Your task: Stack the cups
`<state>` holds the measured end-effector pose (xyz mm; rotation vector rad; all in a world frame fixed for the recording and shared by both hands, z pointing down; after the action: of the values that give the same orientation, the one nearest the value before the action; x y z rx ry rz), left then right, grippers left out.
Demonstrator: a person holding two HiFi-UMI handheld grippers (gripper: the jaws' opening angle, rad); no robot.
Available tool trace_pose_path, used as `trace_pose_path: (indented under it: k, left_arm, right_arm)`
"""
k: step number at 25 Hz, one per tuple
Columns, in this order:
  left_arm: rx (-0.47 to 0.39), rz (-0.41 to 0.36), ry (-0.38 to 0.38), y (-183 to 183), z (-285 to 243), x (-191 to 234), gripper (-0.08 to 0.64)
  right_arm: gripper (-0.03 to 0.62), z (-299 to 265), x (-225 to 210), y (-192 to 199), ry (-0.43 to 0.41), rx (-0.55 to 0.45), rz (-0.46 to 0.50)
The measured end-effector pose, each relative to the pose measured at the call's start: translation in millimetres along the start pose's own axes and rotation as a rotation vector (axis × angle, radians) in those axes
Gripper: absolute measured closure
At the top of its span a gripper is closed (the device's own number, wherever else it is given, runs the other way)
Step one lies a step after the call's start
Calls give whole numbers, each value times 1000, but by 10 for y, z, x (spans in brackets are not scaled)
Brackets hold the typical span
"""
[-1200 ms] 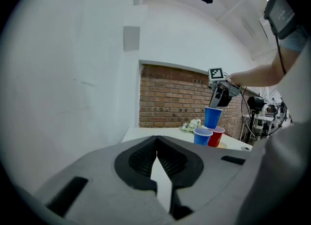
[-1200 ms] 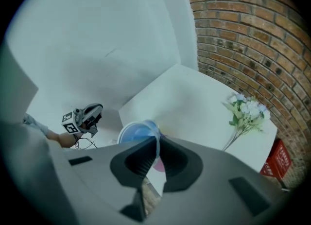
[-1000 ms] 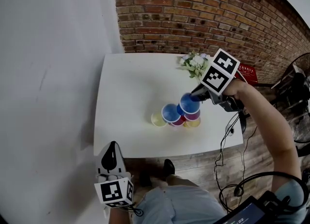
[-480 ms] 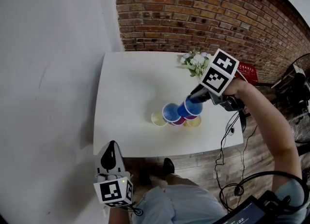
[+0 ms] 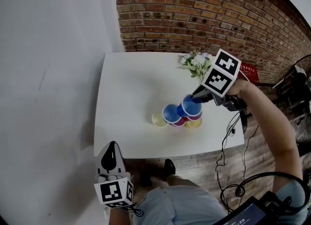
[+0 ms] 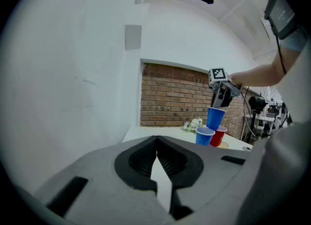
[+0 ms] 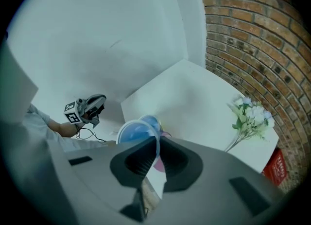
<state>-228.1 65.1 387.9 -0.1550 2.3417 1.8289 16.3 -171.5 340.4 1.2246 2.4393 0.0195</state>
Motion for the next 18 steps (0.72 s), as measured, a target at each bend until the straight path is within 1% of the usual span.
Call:
trace_pose_path:
  k: [4, 8, 10, 13, 16, 18]
  left_arm:
    - [-7, -11, 8, -101, -30, -39, 551]
    - [-26, -29, 19, -193, -88, -117, 551]
    - [-33, -38, 27, -236, -122, -170, 551]
    - [-35, -48, 38, -283, -154, -248, 551]
    - [-25, -65, 50, -313, -171, -319, 551]
    - [-14, -79, 60, -335, -183, -374, 551]
  right_arm:
    - [561, 205, -57, 9, -26, -63, -38]
    - [563, 488, -376, 155, -9, -171, -138]
    - [563, 617, -631, 314, 28, -214, -204]
    - [563, 661, -1032, 666, 86, -235, -308]
    - [561, 448, -1398, 1066, 151, -210, -403]
    - [561, 220, -1600, 1284, 201, -183, -442]
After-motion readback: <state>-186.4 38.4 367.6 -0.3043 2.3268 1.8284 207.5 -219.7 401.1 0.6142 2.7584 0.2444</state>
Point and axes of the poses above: the fingertips, and each gripper's own axes: z backward along the fingers, x to its left, y out of its underside, the point moved 5 cm from there along z, backward along the fingers, and after that the axes turned 14 degrees about -z, right-handed, at the moved point
